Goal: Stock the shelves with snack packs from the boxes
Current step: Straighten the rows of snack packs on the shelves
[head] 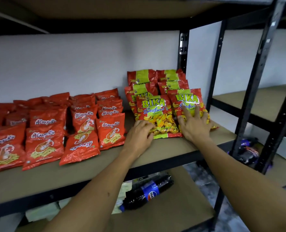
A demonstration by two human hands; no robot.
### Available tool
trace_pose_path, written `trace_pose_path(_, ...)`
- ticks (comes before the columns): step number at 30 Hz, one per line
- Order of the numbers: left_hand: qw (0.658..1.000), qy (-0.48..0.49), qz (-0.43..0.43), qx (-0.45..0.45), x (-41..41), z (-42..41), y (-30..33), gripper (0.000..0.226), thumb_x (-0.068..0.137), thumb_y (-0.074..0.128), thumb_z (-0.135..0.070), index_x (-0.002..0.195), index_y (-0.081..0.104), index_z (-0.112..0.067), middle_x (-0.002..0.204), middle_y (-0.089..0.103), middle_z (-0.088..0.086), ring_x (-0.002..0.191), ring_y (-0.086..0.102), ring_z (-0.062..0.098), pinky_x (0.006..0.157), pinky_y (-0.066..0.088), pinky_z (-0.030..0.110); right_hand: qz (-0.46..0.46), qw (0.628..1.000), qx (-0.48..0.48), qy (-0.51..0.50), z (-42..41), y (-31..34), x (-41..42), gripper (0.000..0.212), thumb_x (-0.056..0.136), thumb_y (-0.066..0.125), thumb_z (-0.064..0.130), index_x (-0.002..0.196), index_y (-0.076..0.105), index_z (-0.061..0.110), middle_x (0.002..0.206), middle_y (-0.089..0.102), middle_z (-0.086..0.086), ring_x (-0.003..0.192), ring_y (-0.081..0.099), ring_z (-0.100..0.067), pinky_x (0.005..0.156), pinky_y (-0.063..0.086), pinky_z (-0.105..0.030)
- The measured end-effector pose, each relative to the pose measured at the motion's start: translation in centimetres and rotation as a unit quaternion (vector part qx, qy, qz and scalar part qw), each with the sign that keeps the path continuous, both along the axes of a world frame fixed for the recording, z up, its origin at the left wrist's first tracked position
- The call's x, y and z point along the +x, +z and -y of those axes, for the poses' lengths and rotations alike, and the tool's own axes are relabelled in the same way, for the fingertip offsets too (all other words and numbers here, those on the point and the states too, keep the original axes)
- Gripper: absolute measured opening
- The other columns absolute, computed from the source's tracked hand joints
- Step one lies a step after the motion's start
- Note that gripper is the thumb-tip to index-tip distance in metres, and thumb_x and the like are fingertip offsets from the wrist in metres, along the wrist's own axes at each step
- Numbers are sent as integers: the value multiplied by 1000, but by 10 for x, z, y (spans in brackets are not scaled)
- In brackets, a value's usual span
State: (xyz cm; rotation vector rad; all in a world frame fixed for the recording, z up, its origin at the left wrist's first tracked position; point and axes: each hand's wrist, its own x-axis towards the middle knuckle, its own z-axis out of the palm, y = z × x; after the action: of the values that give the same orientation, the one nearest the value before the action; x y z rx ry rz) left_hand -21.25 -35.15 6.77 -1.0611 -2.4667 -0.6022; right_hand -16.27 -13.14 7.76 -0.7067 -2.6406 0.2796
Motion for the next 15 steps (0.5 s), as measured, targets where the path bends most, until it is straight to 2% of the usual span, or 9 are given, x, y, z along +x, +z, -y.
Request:
trace_pose_path(6,999,34,-21,-6,6,-2,1,31,94,52,-25,124,58,-22,127,55,-3,125,41,14,98,46,38,-5,998,57,2,-1,6,-2,62,94,15,69,150,8,45,161,13,-11,144,14,-43,109,18,-68)
trace_pose_path(15,996,54,-59,-46,-10,-13,22,32,94,49,-35,125,54,-28,128,52,-4,124,41,17,96,42,45,-15,996,83,31,-15,28,-5,59,93,17,69,148,14,47,155,28,-6,137,30,-40,105,31,-59)
